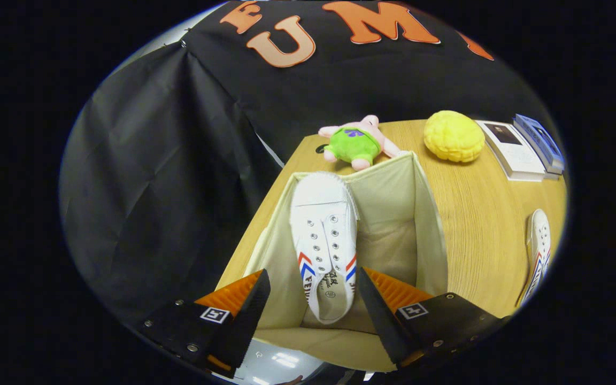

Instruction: Open the storage box then place both shoes into the box .Put the left shoe in first, then the right shoe, with the right side of both shoes facing outward in a uniform manner.

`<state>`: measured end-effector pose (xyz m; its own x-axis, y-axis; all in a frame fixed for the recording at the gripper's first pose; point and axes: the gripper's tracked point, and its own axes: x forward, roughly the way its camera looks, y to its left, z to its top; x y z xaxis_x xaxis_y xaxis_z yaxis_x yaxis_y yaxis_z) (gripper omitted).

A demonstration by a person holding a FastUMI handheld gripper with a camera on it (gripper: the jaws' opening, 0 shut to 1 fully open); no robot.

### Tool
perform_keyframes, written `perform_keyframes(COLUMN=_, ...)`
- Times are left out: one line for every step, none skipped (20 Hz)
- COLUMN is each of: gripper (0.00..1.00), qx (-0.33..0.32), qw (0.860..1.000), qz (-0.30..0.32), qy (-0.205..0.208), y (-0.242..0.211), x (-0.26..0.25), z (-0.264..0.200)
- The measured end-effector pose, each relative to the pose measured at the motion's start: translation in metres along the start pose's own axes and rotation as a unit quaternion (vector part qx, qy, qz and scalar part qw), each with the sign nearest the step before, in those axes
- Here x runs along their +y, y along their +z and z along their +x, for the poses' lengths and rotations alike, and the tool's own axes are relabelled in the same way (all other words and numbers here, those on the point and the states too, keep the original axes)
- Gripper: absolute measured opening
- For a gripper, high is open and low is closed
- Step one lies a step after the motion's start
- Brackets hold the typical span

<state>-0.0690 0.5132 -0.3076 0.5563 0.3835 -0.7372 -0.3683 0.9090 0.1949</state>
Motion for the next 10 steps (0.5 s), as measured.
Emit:
perform_keyframes(gripper=0.98, qx=-0.012, qw=1.000, qz=-0.007, qy=0.002, y=0.011, x=0.001, z=-0.006)
perform_keyframes(gripper=0.98, qx=-0.026, qw=1.000, qz=-0.006, qy=0.003, y=0.023, x=0.000, z=-0.010)
perform_keyframes(gripper=0.98, qx=-0.040, qw=0.999, qz=-0.001, qy=0.005, y=0.035, x=-0.003, z=-0.016)
perform_keyframes(gripper=0.98, qx=-0.054, qw=0.998, qz=0.008, qy=0.007, y=0.048, x=-0.008, z=-0.021)
perform_keyframes(gripper=0.98, qx=-0.065, qw=0.998, qz=0.016, qy=0.004, y=0.058, x=-0.016, z=-0.026)
perform_keyframes(gripper=0.98, qx=-0.076, qw=0.997, qz=0.022, qy=-0.004, y=0.068, x=-0.029, z=-0.032)
perform_keyframes(gripper=0.98, qx=-0.087, qw=0.996, qz=0.026, qy=-0.017, y=0.077, x=-0.044, z=-0.038)
perform_keyframes(gripper=0.98, qx=-0.098, qw=0.994, qz=0.027, qy=-0.034, y=0.084, x=-0.064, z=-0.044)
perform_keyframes(gripper=0.98, qx=-0.107, qw=0.992, qz=0.028, qy=-0.057, y=0.089, x=-0.083, z=-0.049)
perform_keyframes(gripper=0.98, qx=-0.114, qw=0.990, qz=0.029, qy=-0.078, y=0.091, x=-0.105, z=-0.051)
